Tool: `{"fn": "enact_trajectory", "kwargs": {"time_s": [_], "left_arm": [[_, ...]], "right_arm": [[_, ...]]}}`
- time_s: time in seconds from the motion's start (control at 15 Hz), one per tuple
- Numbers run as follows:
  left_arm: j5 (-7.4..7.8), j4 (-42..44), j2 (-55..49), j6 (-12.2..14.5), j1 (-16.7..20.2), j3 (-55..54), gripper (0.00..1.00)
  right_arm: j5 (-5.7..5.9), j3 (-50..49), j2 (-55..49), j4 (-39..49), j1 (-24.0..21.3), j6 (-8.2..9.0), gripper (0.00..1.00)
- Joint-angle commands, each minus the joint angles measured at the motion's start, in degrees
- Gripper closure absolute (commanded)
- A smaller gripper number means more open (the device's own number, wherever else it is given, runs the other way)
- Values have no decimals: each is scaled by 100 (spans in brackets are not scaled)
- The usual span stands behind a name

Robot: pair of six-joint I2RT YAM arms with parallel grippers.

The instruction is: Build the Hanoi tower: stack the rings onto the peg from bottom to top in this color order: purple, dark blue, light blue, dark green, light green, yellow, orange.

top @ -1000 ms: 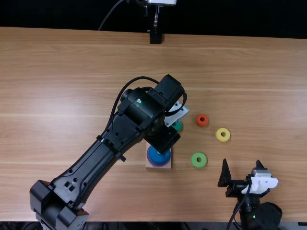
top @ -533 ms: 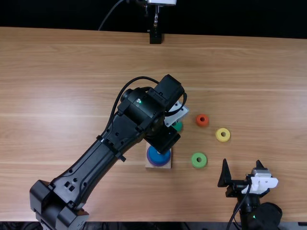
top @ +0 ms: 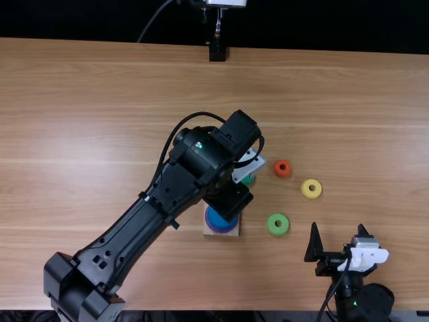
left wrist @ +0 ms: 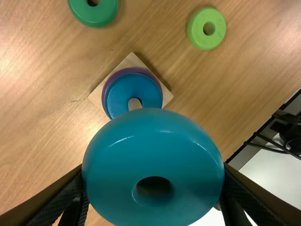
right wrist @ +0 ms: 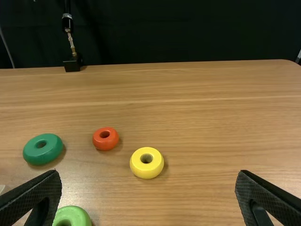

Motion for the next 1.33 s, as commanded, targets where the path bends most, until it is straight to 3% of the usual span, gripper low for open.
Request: {"fn": "enact_trajectory", "kwargs": {"time_s": [0.0, 0.07, 0.13, 0.27, 0.33, 0.73, 1.0, 1.27], "left_arm": [[84, -20, -224, 11, -23, -136, 100], [84, -10, -224, 11, -23, -136, 94], [84, -10, -224, 21, -23, -136, 74], [84, -20, -224, 21, -14, -145, 14], [84, -20, -224, 11, -14, -171, 0], [136, -31, -215, 11, 30, -224, 0], [62, 117, -303, 32, 135, -75, 0], [31, 296, -830, 21, 988, -22, 0]], "right_arm": [[8, -388, -69, -404, -34, 42, 0], [8, -388, -69, -404, -34, 52, 0], [8, -388, -69, -404, -34, 42, 0], [8, -388, -69, -404, -34, 42, 0], [8, -388, -69, -404, -34, 42, 0], [8, -388, -69, -404, -34, 42, 0], [8, -388, -69, -404, -34, 42, 0], [8, -388, -69, -404, -34, 42, 0]]}}
